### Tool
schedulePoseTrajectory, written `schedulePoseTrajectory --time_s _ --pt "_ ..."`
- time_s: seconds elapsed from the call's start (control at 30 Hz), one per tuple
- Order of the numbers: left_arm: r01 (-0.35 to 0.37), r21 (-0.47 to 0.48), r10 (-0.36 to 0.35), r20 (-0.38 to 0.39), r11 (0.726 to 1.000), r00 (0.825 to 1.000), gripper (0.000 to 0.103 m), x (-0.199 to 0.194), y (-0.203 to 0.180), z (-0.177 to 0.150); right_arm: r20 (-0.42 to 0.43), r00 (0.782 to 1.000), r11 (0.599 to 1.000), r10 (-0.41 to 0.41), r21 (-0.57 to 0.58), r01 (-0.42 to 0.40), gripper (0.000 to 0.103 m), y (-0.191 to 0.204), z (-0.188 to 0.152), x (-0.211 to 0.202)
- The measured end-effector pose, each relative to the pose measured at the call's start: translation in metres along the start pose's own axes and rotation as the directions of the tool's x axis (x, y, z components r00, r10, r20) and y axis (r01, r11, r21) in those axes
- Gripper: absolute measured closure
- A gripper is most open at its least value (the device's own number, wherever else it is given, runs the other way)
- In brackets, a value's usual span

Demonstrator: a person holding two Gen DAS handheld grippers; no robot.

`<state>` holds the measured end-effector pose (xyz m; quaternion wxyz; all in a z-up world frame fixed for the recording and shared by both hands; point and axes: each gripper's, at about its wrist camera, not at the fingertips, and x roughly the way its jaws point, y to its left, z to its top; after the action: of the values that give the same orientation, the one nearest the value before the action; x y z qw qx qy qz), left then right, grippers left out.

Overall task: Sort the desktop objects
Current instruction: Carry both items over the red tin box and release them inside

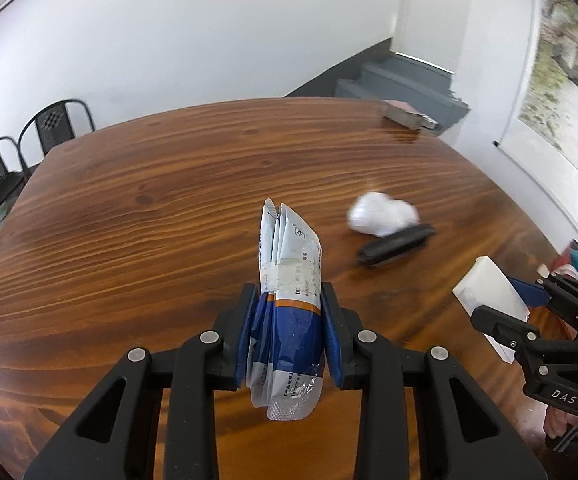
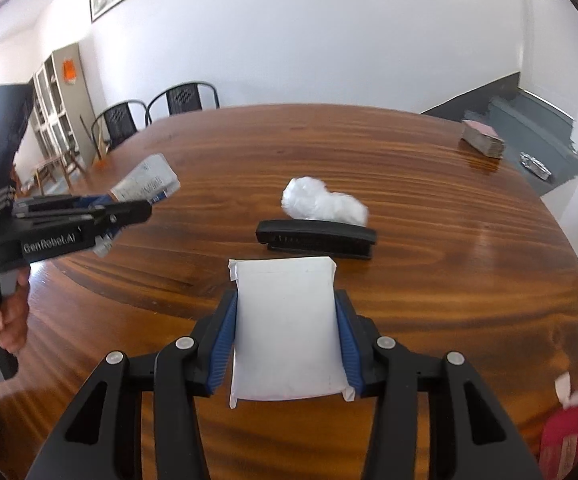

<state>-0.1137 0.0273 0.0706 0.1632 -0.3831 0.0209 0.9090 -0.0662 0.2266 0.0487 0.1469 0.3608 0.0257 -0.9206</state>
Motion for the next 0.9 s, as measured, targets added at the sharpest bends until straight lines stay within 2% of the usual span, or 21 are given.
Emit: schedulePoseTrajectory --time_s 0.23,0.4,0.63,0.9 --pt "0.062 0.066 -0.063 0.017 0.996 0.998 0.07 -0.022 -0.052 -0.006 0.099 0.995 0.995 -0.028 0.096 0.018 0.052 -0.024 -0.018 -0.059" --pt "0.115 0.141 -0.119 0.026 0.983 0.993 0.07 -0.036 -0.101 -0.008 0.176 0.981 0.985 -0.083 0.164 0.054 0.052 -0.045 -0.037 -0.11" --pt "0.221 0.254 -0.235 0.026 0.942 0.972 0.07 -0.054 -0.182 -0.014 0.247 0.947 0.953 -0.206 0.272 0.137 0.052 -0.088 -0.071 -0.179" --pt "0.338 0.353 -0.357 -0.012 0.873 0.934 0.07 -0.068 -0.265 -0.027 0.212 0.899 0.866 -0.382 0.421 0.269 0.052 -0.148 -0.119 -0.224"
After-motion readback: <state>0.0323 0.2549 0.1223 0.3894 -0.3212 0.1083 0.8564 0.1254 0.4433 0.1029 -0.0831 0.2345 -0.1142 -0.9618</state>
